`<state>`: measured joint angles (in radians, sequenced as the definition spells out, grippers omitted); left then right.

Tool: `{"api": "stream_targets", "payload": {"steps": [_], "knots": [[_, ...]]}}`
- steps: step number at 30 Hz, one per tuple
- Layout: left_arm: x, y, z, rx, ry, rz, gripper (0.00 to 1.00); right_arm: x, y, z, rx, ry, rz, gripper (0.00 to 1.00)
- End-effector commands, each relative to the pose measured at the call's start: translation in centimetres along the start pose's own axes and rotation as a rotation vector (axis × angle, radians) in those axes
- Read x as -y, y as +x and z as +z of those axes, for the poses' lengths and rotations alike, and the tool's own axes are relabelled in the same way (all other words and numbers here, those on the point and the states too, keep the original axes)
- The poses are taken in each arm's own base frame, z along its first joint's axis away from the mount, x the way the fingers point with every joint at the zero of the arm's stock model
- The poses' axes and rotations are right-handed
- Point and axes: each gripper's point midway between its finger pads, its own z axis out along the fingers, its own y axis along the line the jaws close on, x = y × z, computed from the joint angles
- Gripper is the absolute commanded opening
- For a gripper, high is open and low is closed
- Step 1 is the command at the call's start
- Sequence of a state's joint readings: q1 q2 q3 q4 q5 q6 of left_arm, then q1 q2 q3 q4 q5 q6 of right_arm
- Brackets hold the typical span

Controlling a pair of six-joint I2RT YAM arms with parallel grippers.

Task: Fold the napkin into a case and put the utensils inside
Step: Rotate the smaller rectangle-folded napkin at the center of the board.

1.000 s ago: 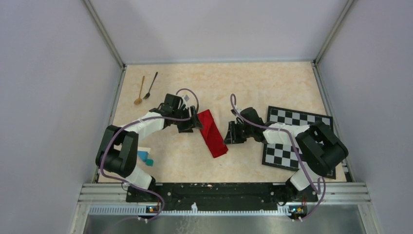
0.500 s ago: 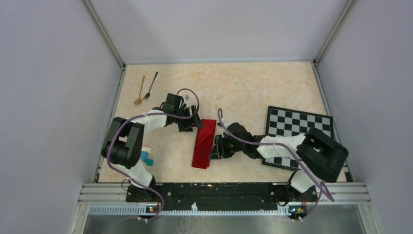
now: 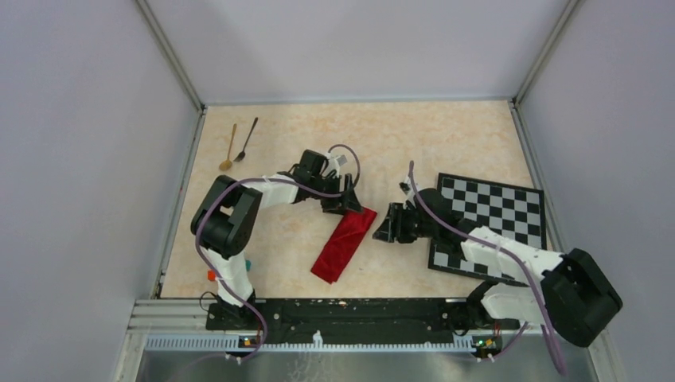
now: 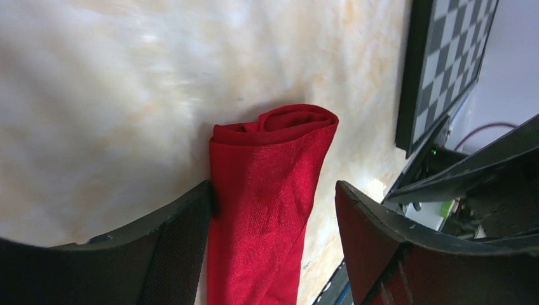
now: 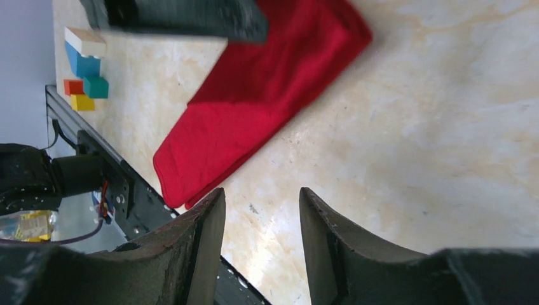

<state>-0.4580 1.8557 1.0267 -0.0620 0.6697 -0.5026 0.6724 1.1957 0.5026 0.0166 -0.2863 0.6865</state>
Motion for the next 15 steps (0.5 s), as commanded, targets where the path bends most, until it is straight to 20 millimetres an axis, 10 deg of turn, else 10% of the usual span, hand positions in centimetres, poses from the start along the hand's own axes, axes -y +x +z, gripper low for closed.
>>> {"api": "stream_targets", "payload": {"steps": [1, 8, 15], "knots": [[3.5, 2.4, 1.8, -0.068, 0.105, 0.052, 0.75, 0.8, -2.8, -3.0, 0.117, 0.066, -0.043, 0.47], [9.0, 5.7, 3.6, -0.127, 0.171, 0.115, 0.76, 2.2, -4.1, -5.7, 0.154, 0.17, -0.097, 0.49], [6.1, 5.6, -2.8, -0.051, -0.077, 0.151, 0.8, 1.9, -2.7, -5.6, 0.108, 0.129, -0.099, 0.51]]}}
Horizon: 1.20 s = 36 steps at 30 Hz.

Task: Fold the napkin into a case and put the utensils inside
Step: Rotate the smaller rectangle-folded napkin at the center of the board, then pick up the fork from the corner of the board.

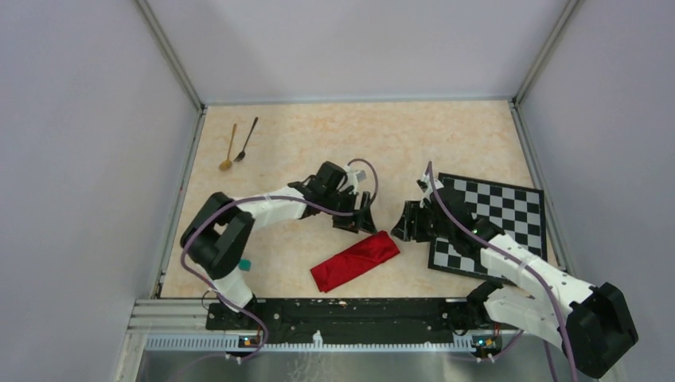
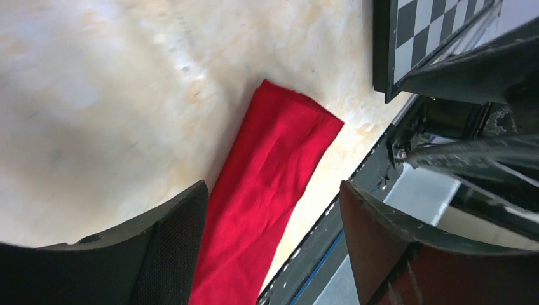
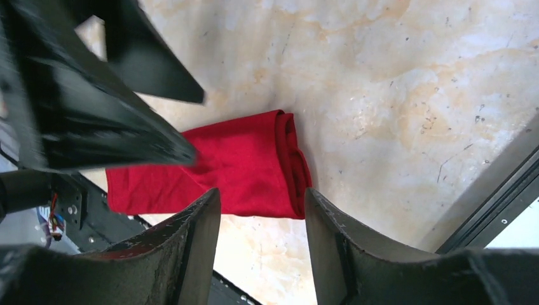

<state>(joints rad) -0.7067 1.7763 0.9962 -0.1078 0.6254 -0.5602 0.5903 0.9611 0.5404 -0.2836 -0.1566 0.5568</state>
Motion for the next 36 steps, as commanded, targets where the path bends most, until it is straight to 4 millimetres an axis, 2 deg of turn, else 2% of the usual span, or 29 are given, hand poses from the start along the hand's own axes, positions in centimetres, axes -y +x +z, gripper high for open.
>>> {"api": "stream_targets", "payload": {"steps": [1, 5, 7, 10, 13, 16, 18, 20, 22, 25, 27, 28, 30, 32, 36], "knots": [[-1.3, -0.4, -5.9, 0.091, -0.146, 0.036, 0.81, -1.1, 0.0, -0.5, -0.013, -0.067, -0.028, 0.51], [-2.6, 0.9, -8.1, 0.115, -0.232, -0.019, 0.82, -1.4, 1.8, 0.2, -0.078, -0.123, -0.019, 0.51], [-2.5, 0.7, -9.3, 0.172, -0.244, -0.041, 0.86, -1.3, 1.8, 0.2, -0.078, -0.116, -0.028, 0.51], [-3.3, -0.3, -12.0, 0.287, -0.338, -0.086, 0.89, -2.1, 0.6, -0.1, -0.052, -0.134, -0.053, 0.52], [-6.0, -2.1, -16.9, 0.45, -0.47, -0.204, 0.89, -3.0, -0.5, -0.1, -0.036, -0.162, -0.087, 0.52], [-10.1, -4.2, -23.7, 0.691, -0.627, -0.325, 0.89, -3.9, -1.0, 0.2, -0.047, -0.206, -0.131, 0.52], [-13.1, -5.5, -27.5, 0.804, -0.773, -0.334, 0.9, -4.7, -1.1, 0.2, -0.053, -0.25, -0.149, 0.51], [-15.6, -7.3, -30.3, 0.862, -0.904, -0.324, 0.9, -5.5, -1.2, 0.1, -0.054, -0.296, -0.16, 0.51], [-17.9, -10.1, -32.2, 0.879, -0.976, -0.287, 0.91, -6.1, -1.2, 0.0, -0.058, -0.331, -0.172, 0.51], [-20.7, -15.8, -33.3, 0.827, -0.972, -0.202, 0.88, -6.5, -1.1, -0.4, -0.068, -0.348, -0.188, 0.51], [-23.0, -19.8, -33.2, 0.792, -0.987, -0.12, 0.86, -6.6, -1.1, -0.6, -0.065, -0.351, -0.193, 0.51], [-24.0, -21.4, -32.6, 0.755, -0.956, -0.084, 0.94, -6.6, -1.2, -0.8, -0.064, -0.354, -0.193, 0.51], [-27.0, -23.8, -33.6, 0.717, -0.974, -0.06, 0.99, -7.0, -1.4, -1.3, -0.056, -0.368, -0.199, 0.51], [-28.9, -25.9, -34.6, 0.695, -1.018, -0.016, 0.94, -7.4, -1.7, -1.9, -0.042, -0.38, -0.207, 0.51], [-32.5, -27.4, -34.4, 0.619, -1.04, 0.044, 0.91, -7.3, -2.2, -2.6, -0.012, -0.363, -0.232, 0.52]]}}
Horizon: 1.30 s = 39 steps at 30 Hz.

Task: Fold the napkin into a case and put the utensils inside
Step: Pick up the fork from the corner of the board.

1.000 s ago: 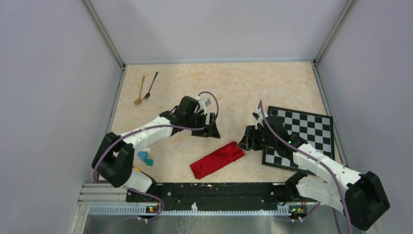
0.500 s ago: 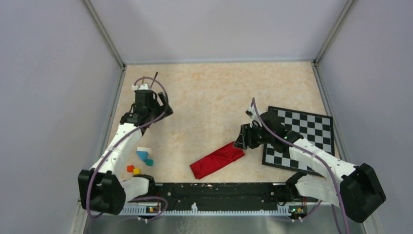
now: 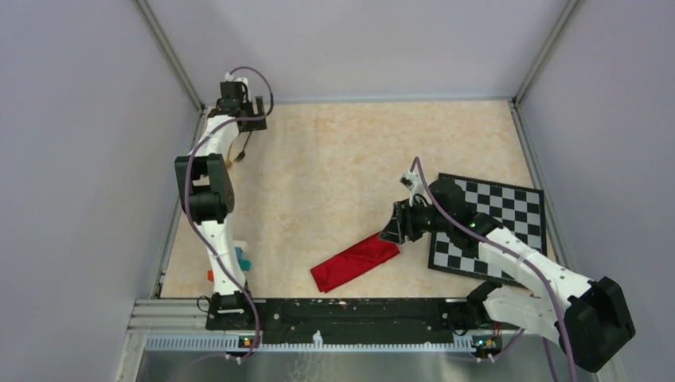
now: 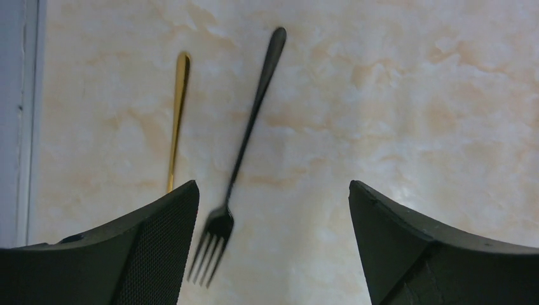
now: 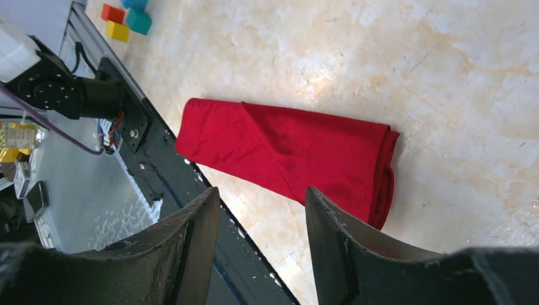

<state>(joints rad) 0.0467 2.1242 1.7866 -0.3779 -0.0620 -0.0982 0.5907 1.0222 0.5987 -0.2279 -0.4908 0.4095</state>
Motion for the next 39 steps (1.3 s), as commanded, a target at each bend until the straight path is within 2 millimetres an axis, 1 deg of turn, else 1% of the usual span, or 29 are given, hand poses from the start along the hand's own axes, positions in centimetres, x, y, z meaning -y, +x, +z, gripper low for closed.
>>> {"api": "stream_targets", "payload": {"steps": [1, 2, 3, 4, 7, 10, 11, 13, 14, 16, 18, 19, 22, 23, 24, 25, 26, 27, 29, 30, 31, 32, 34, 35, 36, 37, 38, 39], "knots": [[-1.6, -1.7, 2.1, -0.007, 0.019, 0.154, 0.89, -1.7, -3.0, -1.6, 0.09, -0.023, -0.091, 0.52], [-2.0, -0.8, 3.1, -0.036, 0.0, 0.161, 0.87, -1.6, -3.0, -1.6, 0.088, -0.013, -0.093, 0.52], [-2.6, -0.6, 3.5, -0.043, -0.024, 0.164, 0.87, -1.4, -3.0, -1.7, 0.087, -0.005, -0.097, 0.52], [-3.0, 0.3, 4.2, -0.062, -0.035, 0.166, 0.87, -1.3, -3.0, -1.7, 0.085, 0.0, -0.1, 0.52], [-2.6, 2.7, 5.9, -0.123, 0.021, 0.16, 0.85, -1.1, -2.9, -1.7, 0.083, 0.009, -0.102, 0.52], [-2.8, 5.4, 7.1, -0.203, 0.016, 0.138, 0.78, -1.0, -3.0, -1.7, 0.086, 0.013, -0.104, 0.52], [-3.0, 6.3, 7.3, -0.227, 0.016, 0.131, 0.77, -1.0, -3.0, -1.7, 0.087, 0.015, -0.103, 0.52], [-3.1, 7.5, 7.6, -0.261, 0.012, 0.12, 0.68, -1.0, -3.1, -1.8, 0.092, 0.016, -0.103, 0.52], [-3.1, 7.9, 7.7, -0.271, 0.012, 0.119, 0.64, -1.0, -3.1, -1.8, 0.092, 0.015, -0.103, 0.52], [-3.5, 8.9, 7.6, -0.296, 0.0, 0.121, 0.52, -1.0, -3.2, -1.8, 0.094, 0.017, -0.102, 0.52], [-3.4, 9.9, 7.3, -0.327, 0.009, 0.13, 0.45, -0.9, -3.1, -1.8, 0.093, 0.021, -0.101, 0.52], [-3.4, 10.1, 7.0, -0.344, 0.01, 0.131, 0.42, -0.8, -3.1, -1.8, 0.094, 0.025, -0.099, 0.52], [-3.4, 11.0, 5.9, -0.382, 0.015, 0.134, 0.38, -0.8, -3.1, -1.8, 0.096, 0.027, -0.098, 0.52], [-3.7, 11.9, 5.0, -0.423, 0.01, 0.141, 0.32, -0.9, -3.1, -1.8, 0.101, 0.019, -0.092, 0.51], [-3.7, 12.2, 4.8, -0.437, 0.012, 0.147, 0.32, -1.0, -3.2, -1.9, 0.106, 0.018, -0.092, 0.51], [-3.7, 12.6, 4.7, -0.449, 0.016, 0.149, 0.29, -1.0, -3.2, -2.0, 0.11, 0.02, -0.091, 0.51], [-3.6, 12.7, 4.7, -0.452, 0.019, 0.153, 0.24, -1.0, -3.3, -2.1, 0.116, 0.02, -0.092, 0.51], [-3.7, 12.9, 4.7, -0.456, 0.021, 0.155, 0.17, -1.0, -3.3, -2.1, 0.119, 0.022, -0.092, 0.51], [-3.5, 12.6, 4.6, -0.452, 0.022, 0.152, 0.06, -0.8, -3.3, -2.1, 0.122, 0.029, -0.091, 0.51], [-2.6, 12.1, 4.3, -0.44, 0.056, 0.152, 0.02, -0.7, -3.2, -2.0, 0.12, 0.035, -0.091, 0.51], [-1.7, 11.5, 3.9, -0.425, 0.065, 0.168, 0.0, -0.1, -3.0, -1.8, 0.112, 0.055, -0.09, 0.52], [-1.1, 10.6, 3.2, -0.4, 0.062, 0.183, 0.0, 0.4, -2.8, -1.6, 0.1, 0.074, -0.087, 0.52], [1.2, 9.0, 1.3, -0.341, 0.089, 0.226, 0.0, 1.2, -2.2, -1.1, 0.064, 0.103, -0.066, 0.52], [2.6, 9.0, 0.0, -0.325, 0.107, 0.25, 0.0, 1.5, -2.1, -0.9, 0.055, 0.111, -0.032, 0.52], [4.5, 8.8, -1.6, -0.301, 0.136, 0.284, 0.0, 1.8, -1.8, -0.6, 0.036, 0.112, 0.014, 0.52], [5.8, 8.5, -3.3, -0.267, 0.138, 0.319, 0.0, 2.4, -1.6, -0.2, 0.022, 0.114, 0.072, 0.52], [7.3, 8.8, -5.0, -0.244, 0.152, 0.359, 0.0, 2.6, -1.1, 0.2, -0.006, 0.093, 0.111, 0.51], [8.7, 8.8, -7.1, -0.214, 0.169, 0.395, 0.0, 2.6, -0.9, 0.7, -0.015, 0.06, 0.136, 0.5]]}}
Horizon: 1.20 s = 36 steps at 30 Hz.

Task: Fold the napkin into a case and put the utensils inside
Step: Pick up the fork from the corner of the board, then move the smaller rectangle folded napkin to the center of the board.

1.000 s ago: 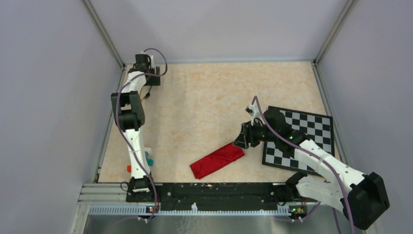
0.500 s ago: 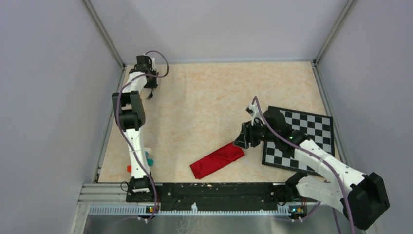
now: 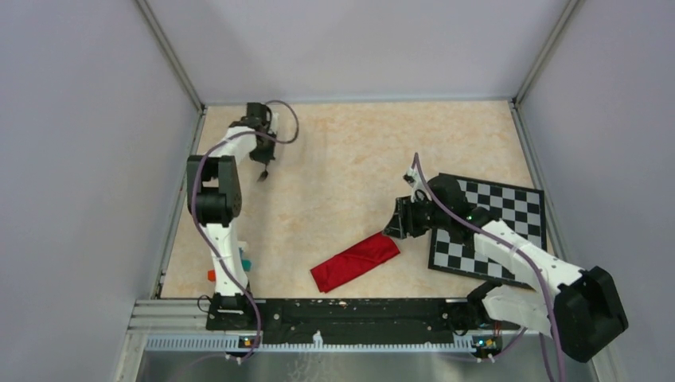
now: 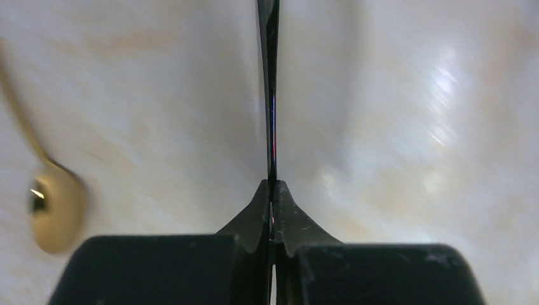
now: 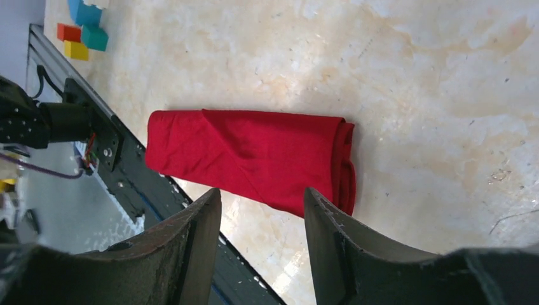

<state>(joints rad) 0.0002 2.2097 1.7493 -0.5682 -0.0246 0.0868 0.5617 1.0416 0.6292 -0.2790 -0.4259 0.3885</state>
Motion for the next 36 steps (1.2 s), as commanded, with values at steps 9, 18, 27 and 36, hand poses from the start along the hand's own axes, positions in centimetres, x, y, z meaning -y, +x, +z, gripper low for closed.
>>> {"api": "stream_targets", "payload": {"steps": [9, 18, 27, 36], "knots": [[18.4, 10.2, -20.9, 0.151, 0.195, 0.503, 0.0, 4.8, 0.9, 3.4, -0.098, 0.11, 0.163, 0.5], [23.9, 20.6, -24.5, -0.024, 0.291, 0.749, 0.0, 5.6, 2.9, 4.9, -0.151, 0.079, 0.227, 0.34], [24.4, 23.1, -27.3, -0.025, 0.376, 0.697, 0.0, 6.8, 4.5, 5.5, -0.169, 0.109, 0.238, 0.29], [25.7, 23.9, -27.3, -0.015, 0.453, 0.709, 0.0, 7.4, 5.2, 5.4, -0.178, 0.135, 0.241, 0.1]]}}
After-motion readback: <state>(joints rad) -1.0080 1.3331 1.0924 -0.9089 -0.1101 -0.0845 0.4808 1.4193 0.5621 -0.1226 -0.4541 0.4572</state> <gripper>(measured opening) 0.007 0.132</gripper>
